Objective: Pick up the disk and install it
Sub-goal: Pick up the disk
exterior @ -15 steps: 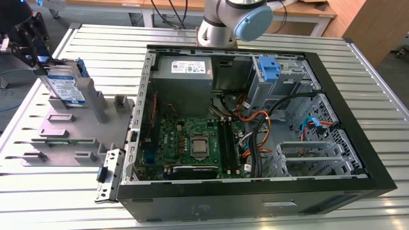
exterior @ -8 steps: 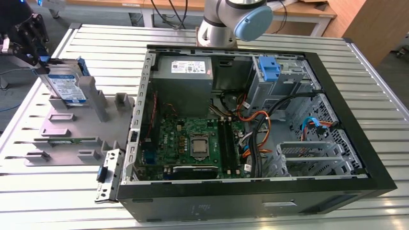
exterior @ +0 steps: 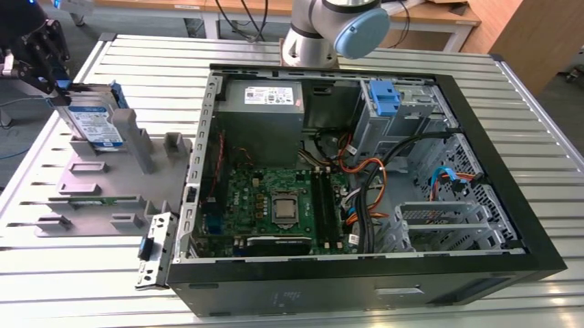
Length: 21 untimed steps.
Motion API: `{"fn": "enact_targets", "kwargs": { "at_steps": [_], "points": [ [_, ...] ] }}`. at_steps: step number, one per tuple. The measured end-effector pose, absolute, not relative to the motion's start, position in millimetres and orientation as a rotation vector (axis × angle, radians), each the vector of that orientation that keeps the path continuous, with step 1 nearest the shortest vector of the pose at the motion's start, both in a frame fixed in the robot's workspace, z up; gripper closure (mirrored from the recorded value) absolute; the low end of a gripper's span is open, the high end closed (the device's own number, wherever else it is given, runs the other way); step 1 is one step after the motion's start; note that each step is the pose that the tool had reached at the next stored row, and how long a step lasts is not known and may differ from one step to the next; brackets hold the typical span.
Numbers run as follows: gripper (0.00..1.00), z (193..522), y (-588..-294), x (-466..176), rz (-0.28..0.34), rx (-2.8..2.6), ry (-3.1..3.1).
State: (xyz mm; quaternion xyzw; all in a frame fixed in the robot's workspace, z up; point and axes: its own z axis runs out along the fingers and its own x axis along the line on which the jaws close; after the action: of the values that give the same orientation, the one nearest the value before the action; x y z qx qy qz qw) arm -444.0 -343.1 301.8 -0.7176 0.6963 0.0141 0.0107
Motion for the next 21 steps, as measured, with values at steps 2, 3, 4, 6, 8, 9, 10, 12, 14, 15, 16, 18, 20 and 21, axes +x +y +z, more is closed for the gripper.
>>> {"fn": "enact_targets", "kwargs": {
  "at_steps": [2, 3, 4, 6, 8, 9, 10, 12, 14, 15, 16, 18, 20, 21],
  "points": [
    [0.63, 301.8, -343.1, -444.0, 0.044, -2.239, 2.172],
    [0.63, 301.8, -343.1, -443.9, 0.044, -2.239, 2.173],
    [0.63, 301.7, -343.1, -443.9, 0.044, -2.235, 2.177],
    [0.63, 301.7, -343.1, -443.9, 0.044, -2.217, 2.195],
    [0.63, 301.7, -343.1, -443.9, 0.043, -2.215, 2.197],
    [0.63, 301.7, -343.1, -443.9, 0.043, -2.214, 2.198],
    [0.63, 301.7, -343.1, -443.9, 0.043, -2.209, 2.202],
    [0.63, 301.7, -343.1, -444.0, 0.043, -2.189, 2.222],
    [0.63, 301.7, -343.1, -444.0, 0.043, -2.184, 2.227],
    [0.63, 301.7, -343.1, -444.0, 0.043, -2.184, 2.227],
    [0.63, 301.7, -343.1, -444.0, 0.043, -2.184, 2.227],
    [0.63, 301.7, -343.1, -444.0, 0.043, -2.184, 2.227],
    [0.63, 301.7, -343.1, -444.0, 0.043, -2.183, 2.228],
    [0.63, 301.7, -343.1, -444.0, 0.043, -2.182, 2.229]
  ]
}}
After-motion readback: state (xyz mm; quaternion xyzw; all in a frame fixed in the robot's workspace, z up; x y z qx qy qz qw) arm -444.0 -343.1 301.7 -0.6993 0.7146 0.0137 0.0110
